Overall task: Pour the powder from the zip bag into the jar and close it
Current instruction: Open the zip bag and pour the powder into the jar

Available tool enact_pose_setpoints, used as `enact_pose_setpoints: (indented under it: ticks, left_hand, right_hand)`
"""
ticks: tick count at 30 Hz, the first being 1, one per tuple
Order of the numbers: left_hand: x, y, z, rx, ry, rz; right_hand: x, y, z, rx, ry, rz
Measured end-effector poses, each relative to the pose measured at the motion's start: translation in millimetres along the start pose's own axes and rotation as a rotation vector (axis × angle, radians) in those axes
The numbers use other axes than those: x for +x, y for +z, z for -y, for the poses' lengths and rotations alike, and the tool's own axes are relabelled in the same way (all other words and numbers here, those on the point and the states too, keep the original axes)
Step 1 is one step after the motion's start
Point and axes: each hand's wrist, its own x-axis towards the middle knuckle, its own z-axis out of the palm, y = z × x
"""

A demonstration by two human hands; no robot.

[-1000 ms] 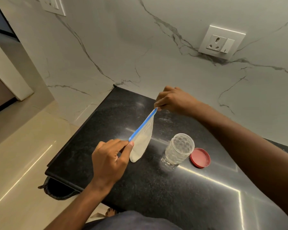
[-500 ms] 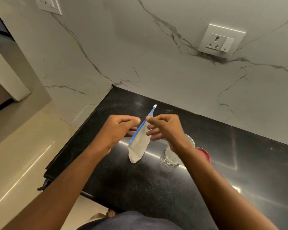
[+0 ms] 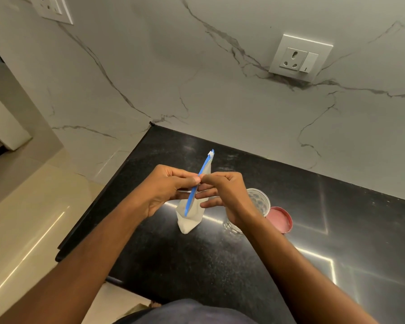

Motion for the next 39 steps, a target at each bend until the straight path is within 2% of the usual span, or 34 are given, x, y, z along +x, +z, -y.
enact_pose_setpoints:
  ticks: [11,24,34,39]
  left_hand:
    - [0.7,-8.7,7.4,-0.136,-0.049,0.112]
    - [-4.5,-11.9,6.8,-0.248,-0.143,0.098]
    - [-9.2,-5.8,-3.2,-0.089,-0.028,0.019]
    - [-8.3,-1.4,-1.7,0.110,0.068,-0.034]
  right_hand:
    - [0.5,-1.0,3.1,-0.036,-0.022,0.028]
    - [-4.0,-3.0,4.6,-0.044,-0.009,0.052]
    - [-7.0,-2.0,9.3,-0.088,-0.031,0.085]
    - [-8.4,-2.0,9.5,-0.100,-0.016,0.083]
